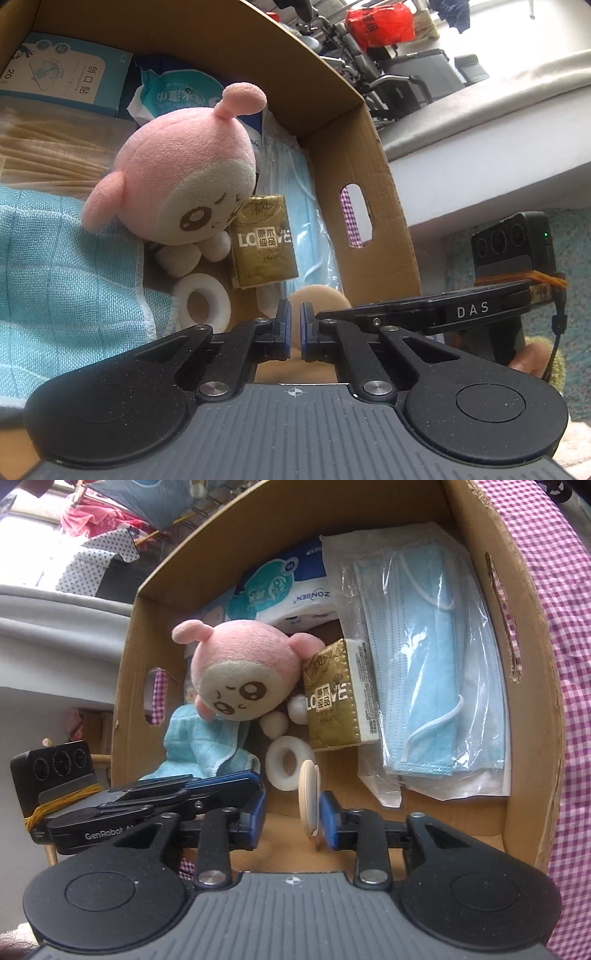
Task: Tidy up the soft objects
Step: 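Lower the tan disc into the box beside the tape roll and release, then withdraw the right gripper and move it to the green scrunchie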
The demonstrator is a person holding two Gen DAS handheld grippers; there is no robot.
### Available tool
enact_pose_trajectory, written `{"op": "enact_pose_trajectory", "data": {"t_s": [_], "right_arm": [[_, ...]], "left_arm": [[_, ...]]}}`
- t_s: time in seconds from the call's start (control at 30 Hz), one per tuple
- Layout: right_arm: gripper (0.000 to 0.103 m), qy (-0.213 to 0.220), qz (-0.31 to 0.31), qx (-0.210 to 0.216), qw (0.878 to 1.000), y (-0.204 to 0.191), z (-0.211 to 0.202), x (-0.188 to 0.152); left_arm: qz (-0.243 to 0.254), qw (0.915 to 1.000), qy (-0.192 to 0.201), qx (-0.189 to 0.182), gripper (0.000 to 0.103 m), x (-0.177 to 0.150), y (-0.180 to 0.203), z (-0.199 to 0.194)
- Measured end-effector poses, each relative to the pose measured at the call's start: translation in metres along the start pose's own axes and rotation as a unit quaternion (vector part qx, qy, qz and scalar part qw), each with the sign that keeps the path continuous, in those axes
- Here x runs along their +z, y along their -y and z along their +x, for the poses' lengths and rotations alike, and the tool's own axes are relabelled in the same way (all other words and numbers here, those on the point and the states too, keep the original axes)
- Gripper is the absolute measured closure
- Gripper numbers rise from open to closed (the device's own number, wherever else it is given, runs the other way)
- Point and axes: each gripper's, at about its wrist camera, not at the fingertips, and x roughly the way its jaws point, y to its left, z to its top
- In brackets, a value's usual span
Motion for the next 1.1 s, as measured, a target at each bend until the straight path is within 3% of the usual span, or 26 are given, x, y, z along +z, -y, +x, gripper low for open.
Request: {"op": "enact_pose_trajectory", "data": {"t_s": [0.03, 0.07, 0.27, 0.3, 0.33, 0.4, 0.6, 0.73, 0.9, 1.1], "right_arm": [[0.042, 0.003, 0.000, -0.015, 1.000, 0.001, 0.000, 0.002], [0.038, 0.005, -0.004, -0.024, 1.000, 0.000, -0.001, 0.004], [0.038, 0.027, -0.017, -0.038, 0.999, -0.004, -0.016, 0.008], [0.038, 0.027, -0.017, -0.037, 0.999, -0.004, -0.017, 0.009], [0.038, 0.026, -0.015, -0.036, 0.999, -0.004, -0.017, 0.009], [0.038, 0.026, -0.008, -0.035, 0.999, -0.005, -0.016, 0.011], [0.036, 0.075, -0.032, -0.022, 0.996, -0.024, -0.036, -0.005], [0.027, 0.126, -0.043, -0.005, 0.991, -0.034, -0.062, -0.031], [0.023, 0.185, -0.046, 0.013, 0.982, -0.040, -0.090, -0.074], [0.023, 0.216, -0.036, 0.042, 0.975, -0.035, -0.097, -0.120]], "left_arm": [[-0.002, 1.0000, 0.002, 0.003, 0.099, 0.000, -0.001, -0.002], [-0.004, 1.0000, 0.005, 0.003, 0.098, 0.001, -0.002, -0.004], [0.028, 0.9985, 0.046, 0.008, 0.093, -0.005, 0.007, -0.024], [0.036, 0.9977, 0.056, 0.013, 0.087, -0.006, 0.009, -0.028], [0.042, 0.9971, 0.062, 0.014, 0.069, -0.007, 0.011, -0.032], [0.053, 0.9956, 0.074, 0.022, 0.046, -0.009, 0.013, -0.040], [0.112, 0.9843, 0.121, 0.064, 0.025, -0.020, 0.033, -0.062], [0.135, 0.9798, 0.130, 0.069, 0.006, -0.033, 0.044, -0.077], [0.158, 0.9745, 0.143, 0.071, 0.001, -0.055, 0.057, -0.102], [0.174, 0.9692, 0.144, 0.100, 0.001, -0.081, 0.066, -0.131]]}}
